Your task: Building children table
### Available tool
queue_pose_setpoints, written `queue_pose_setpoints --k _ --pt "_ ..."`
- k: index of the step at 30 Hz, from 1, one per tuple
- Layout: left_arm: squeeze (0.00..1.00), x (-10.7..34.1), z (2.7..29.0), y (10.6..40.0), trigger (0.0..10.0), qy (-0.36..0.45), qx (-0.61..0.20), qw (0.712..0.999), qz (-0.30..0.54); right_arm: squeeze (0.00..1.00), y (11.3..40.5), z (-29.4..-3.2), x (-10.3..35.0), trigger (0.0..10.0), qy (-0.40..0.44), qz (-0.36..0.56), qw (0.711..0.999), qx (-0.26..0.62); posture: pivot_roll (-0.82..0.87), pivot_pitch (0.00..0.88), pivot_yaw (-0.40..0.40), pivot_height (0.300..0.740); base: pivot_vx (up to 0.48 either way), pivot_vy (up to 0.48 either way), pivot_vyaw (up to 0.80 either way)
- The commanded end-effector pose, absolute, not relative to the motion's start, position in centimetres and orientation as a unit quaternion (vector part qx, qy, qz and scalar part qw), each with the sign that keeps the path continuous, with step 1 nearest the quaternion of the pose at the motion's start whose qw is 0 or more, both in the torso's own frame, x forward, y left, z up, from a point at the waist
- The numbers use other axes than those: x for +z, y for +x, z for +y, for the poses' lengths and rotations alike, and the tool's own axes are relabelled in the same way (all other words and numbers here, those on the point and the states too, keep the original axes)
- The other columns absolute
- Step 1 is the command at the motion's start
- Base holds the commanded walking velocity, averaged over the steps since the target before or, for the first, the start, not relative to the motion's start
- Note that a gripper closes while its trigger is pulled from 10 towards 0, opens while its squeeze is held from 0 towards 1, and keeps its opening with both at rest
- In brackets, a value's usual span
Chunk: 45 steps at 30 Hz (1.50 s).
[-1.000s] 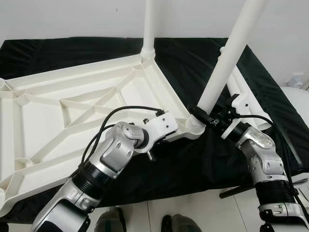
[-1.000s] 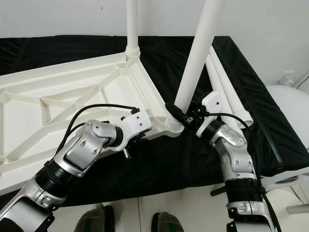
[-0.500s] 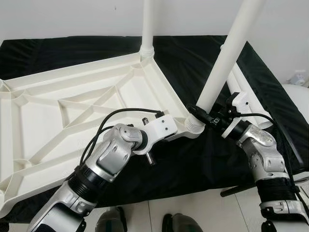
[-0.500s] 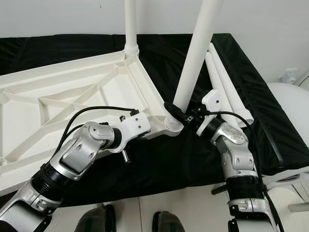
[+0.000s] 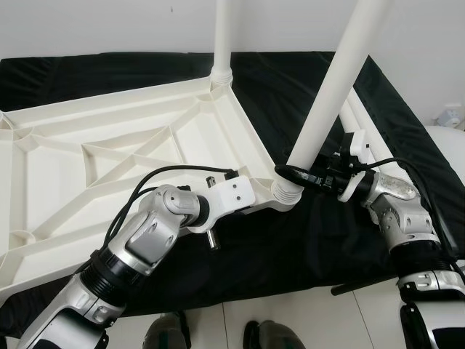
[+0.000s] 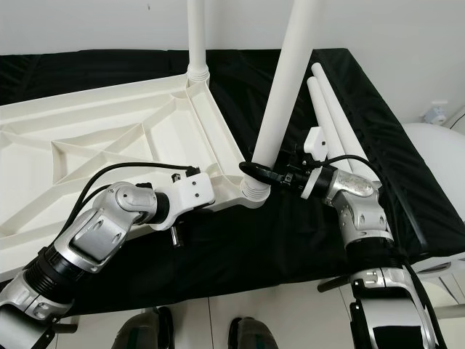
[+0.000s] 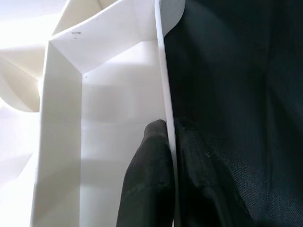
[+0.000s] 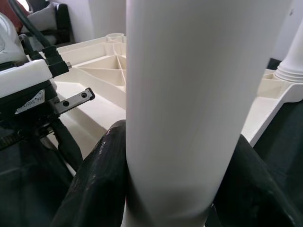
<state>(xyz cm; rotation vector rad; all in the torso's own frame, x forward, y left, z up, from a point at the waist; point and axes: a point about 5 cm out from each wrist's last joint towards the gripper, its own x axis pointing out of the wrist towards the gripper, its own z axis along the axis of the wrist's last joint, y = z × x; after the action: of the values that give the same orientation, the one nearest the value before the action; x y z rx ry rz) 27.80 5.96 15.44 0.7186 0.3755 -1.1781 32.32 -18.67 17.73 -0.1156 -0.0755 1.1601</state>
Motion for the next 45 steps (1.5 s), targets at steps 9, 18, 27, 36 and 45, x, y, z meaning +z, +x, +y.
queue_pose_setpoints --k 9,18,27,36,45 --pt "0.0 15.1 8.9 29.1 1.0 0.338 -0.485 0.781 0.201 0.0 31.9 -21.3 17.6 10.0 -0.045 -0.009 0.83 0.556 0.04 0.102 -0.014 0.74 0.0 0.0 0.0" --pt "0.0 15.0 8.7 29.2 10.0 0.341 -0.49 0.774 0.21 0.0 32.0 -22.0 21.8 10.0 -0.057 -0.061 0.809 0.582 0.04 0.11 -0.006 0.74 0.0 0.0 0.0" --pt "0.0 15.0 8.6 29.4 10.0 0.339 -0.489 0.776 0.209 0.0 31.6 -21.4 23.5 10.0 -0.072 -0.071 0.786 0.61 0.03 0.112 -0.011 0.74 0.0 0.0 0.0" --pt "0.0 15.3 8.5 29.6 10.0 0.335 -0.481 0.785 0.2 0.0 32.3 -20.7 23.5 10.0 -0.048 -0.079 0.816 0.57 0.04 0.116 -0.02 0.74 0.0 0.0 0.0" --pt "1.0 16.6 8.1 30.4 10.0 0.306 -0.468 0.811 0.171 0.0 33.6 -19.8 22.7 10.0 -0.032 -0.096 0.879 0.466 0.04 0.12 -0.026 0.74 0.0 0.0 0.0"
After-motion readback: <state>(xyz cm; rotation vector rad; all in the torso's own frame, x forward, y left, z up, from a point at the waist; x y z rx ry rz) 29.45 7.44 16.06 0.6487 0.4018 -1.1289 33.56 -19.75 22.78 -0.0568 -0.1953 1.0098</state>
